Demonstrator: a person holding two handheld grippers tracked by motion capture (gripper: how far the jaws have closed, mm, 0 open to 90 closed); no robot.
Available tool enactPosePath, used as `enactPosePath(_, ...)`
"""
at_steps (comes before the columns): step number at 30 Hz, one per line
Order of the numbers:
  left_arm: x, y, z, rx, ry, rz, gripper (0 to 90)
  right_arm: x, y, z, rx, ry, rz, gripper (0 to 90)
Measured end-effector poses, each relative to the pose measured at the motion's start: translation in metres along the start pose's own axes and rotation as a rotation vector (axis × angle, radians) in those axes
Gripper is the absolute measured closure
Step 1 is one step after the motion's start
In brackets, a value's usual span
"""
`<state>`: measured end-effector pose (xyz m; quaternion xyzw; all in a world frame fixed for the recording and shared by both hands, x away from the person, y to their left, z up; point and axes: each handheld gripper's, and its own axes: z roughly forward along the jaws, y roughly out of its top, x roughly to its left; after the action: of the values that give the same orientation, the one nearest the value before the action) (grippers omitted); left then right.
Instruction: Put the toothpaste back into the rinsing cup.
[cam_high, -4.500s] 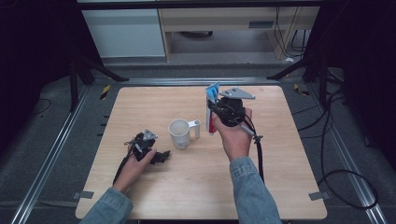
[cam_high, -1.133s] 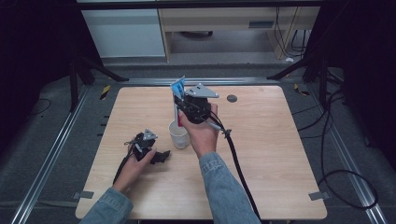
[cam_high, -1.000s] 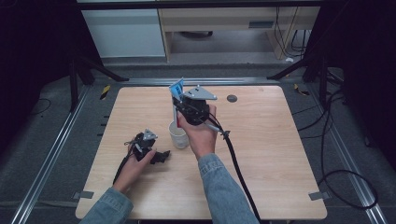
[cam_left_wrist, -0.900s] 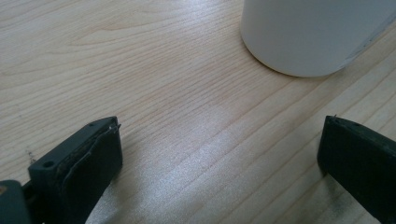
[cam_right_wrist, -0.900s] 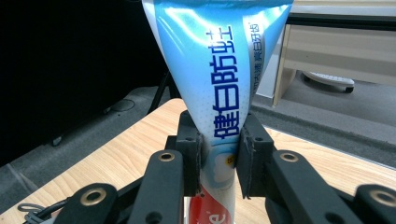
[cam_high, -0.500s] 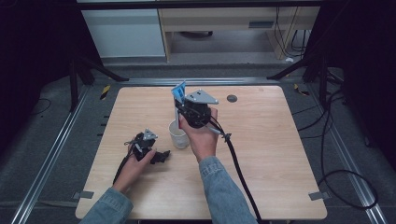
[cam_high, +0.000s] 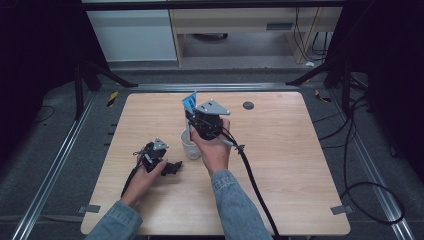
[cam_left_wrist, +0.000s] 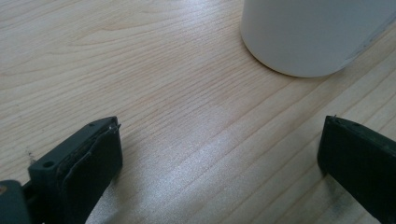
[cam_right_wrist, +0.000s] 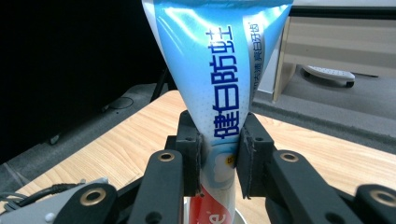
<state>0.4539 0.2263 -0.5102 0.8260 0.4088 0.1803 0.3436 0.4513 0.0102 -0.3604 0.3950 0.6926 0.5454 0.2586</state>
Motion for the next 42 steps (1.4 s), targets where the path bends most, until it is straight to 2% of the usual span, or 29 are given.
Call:
enactPosePath(14,0.0,0.0,0.0,0.0,0.0,0.001,0.0,0.0,-0.023,0.012,0.041,-0.004,0.009,73.1)
enactPosePath(42,0.0,0.0,0.0,0.001,0.002,0.001,0.0,-0.003,-0.043,0.03,0.08,-0.014,0.04,72.9)
